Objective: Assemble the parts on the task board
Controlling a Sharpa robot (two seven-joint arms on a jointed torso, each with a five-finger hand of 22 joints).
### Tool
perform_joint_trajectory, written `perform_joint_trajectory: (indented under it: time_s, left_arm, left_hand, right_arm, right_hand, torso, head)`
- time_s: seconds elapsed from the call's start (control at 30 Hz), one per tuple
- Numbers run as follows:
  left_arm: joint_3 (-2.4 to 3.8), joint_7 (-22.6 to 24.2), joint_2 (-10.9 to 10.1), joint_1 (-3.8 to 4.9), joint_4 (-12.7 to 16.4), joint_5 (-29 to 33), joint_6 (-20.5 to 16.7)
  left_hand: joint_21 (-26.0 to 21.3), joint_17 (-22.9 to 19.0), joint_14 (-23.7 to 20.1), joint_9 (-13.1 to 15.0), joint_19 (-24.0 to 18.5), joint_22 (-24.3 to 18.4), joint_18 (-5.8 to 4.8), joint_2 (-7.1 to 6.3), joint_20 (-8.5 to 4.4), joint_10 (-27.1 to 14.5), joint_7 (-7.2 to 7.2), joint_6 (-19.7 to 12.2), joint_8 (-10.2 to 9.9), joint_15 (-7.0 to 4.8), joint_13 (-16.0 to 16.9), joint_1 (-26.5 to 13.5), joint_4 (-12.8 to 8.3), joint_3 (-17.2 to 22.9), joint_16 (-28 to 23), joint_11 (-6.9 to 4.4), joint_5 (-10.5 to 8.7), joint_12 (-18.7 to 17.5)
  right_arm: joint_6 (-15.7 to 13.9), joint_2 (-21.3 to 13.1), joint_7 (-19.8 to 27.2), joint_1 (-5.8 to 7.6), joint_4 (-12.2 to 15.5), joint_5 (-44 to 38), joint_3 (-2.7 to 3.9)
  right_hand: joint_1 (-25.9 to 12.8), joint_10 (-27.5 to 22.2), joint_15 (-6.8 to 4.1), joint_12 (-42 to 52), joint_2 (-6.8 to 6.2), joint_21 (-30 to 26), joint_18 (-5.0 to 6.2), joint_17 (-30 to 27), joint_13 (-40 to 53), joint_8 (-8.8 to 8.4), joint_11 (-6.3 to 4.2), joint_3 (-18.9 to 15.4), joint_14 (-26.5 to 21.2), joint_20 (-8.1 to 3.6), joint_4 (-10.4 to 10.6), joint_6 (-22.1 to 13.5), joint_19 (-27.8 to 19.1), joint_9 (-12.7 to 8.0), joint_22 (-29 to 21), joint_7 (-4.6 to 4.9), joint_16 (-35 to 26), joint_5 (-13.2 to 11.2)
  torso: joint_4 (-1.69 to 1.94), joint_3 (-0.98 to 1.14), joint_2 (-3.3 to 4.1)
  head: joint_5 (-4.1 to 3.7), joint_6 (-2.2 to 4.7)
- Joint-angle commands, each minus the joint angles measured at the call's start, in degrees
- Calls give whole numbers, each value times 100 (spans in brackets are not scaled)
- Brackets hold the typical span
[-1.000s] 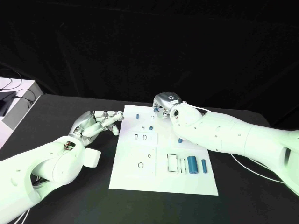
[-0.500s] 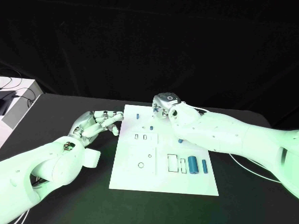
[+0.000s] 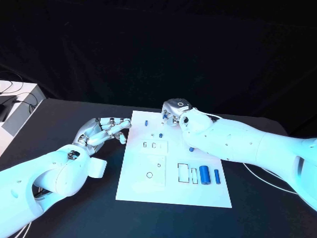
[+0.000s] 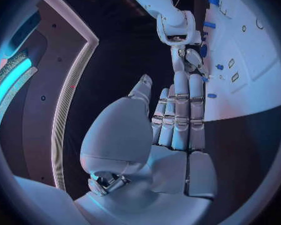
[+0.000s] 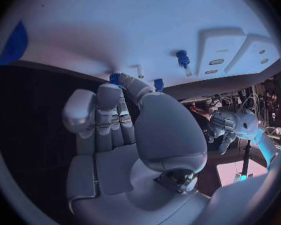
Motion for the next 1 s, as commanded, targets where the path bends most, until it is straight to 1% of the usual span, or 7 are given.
perform_joint_trajectory:
  time_s: [0.03, 0.23, 0.47, 0.67, 0.8, 0.87, 1.0]
  left_arm:
    - [5, 13, 12, 6, 8, -21, 90]
    - [5, 12, 10, 6, 5, -21, 87]
    - [5, 12, 7, 6, -7, -21, 84]
    - [5, 17, -1, 5, -29, -19, 87]
    - [5, 27, -12, 4, -46, -11, 96]
    - [5, 34, -18, 4, -59, -7, 102]
    - [5, 91, -33, 4, -94, 22, 199]
  left_hand:
    - [38, -6, -30, -4, -26, -9, 96, 6, 1, -30, 1, -21, -4, 2, 3, -13, -14, -24, 15, -5, -20, -8]
    - [55, -8, -34, -4, -35, -24, 95, 7, 2, -41, 8, -31, -4, 4, 3, -12, -14, -25, 23, -2, -21, -8]
    - [55, -8, -34, -4, -35, -24, 95, 7, 2, -41, 8, -31, -4, 4, 3, -12, -14, -25, 23, -2, -21, -8]
    - [65, -11, -37, -3, -40, -38, 95, 8, 2, -49, 3, -32, -3, 5, 3, -7, -18, -24, 25, -1, -21, -7]
    - [72, -12, -37, -3, -41, -44, 95, 11, 2, -41, -11, -18, -2, 2, 3, -7, -18, -23, 27, -7, -21, -7]
    - [72, -12, -38, -3, -41, -45, 95, 12, 2, -39, -12, -17, -2, 2, 3, -7, -18, -22, 27, -8, -21, -7]
    - [68, -16, -57, -3, -62, -57, 88, -6, 6, -45, -33, -14, -3, 3, 3, -6, -24, -30, 20, -12, -19, -8]
  right_arm:
    - [46, -8, 56, -1, -25, 7, -4]
    - [21, -30, 110, 0, 0, 95, -6]
    - [-173, -134, 126, 0, 126, 150, -7]
    - [-409, -467, 239, 2, 571, 401, 1]
    - [-650, -901, 451, 15, 1085, 936, 42]
    - [-771, -1171, 622, 27, 1355, 1322, 70]
    - [-1052, -1696, 908, 62, 1799, 1797, 105]
  right_hand:
    - [-17, -243, 66, 7, -103, -64, 70, -14, -8, -19, 60, -88, -6, 55, 11, -70, 369, -5, -33, 2, -45, -44]
    - [278, -622, 119, 5, -44, -183, 131, -77, -10, -21, 129, -736, 6, 132, 143, -225, 370, 3, -112, -64, -69, 11]
    - [288, -764, 136, 6, -108, -222, 146, -95, -12, -21, 157, -782, 0, 143, 200, -294, 370, -8, -144, -74, -74, 6]
    - [292, -734, 132, 9, -231, -254, 155, -117, -10, -21, 148, -881, 3, 143, 387, -347, 368, -7, -181, -93, -72, 0]
    - [283, -241, 60, -2, -225, -138, 84, -120, 1, -16, 29, -1232, 22, 80, 480, -436, 375, -8, -127, -102, -38, 65]
    - [297, 248, -5, -1, -204, -66, 33, -113, 26, -13, -62, -1252, 20, 17, 462, -472, 377, -9, -87, -2, -24, 104]
    - [426, 1330, -188, 616, -216, 353, -111, -57, 295, 6, -377, -1297, 80, -116, 333, -442, 409, -8, 181, 54, 72, 287]
  torso:
    - [-5, -2, 5]
    - [-1, -10, 8]
    - [1, -14, 13]
    - [-19, -5, 9]
    - [-43, 3, 7]
    - [-53, 5, 7]
    - [-100, 24, -2]
  head:
    - [0, 7]
    - [-4, 8]
    - [-2, 23]
    - [9, 36]
    - [13, 70]
    - [8, 90]
    - [-9, 125]
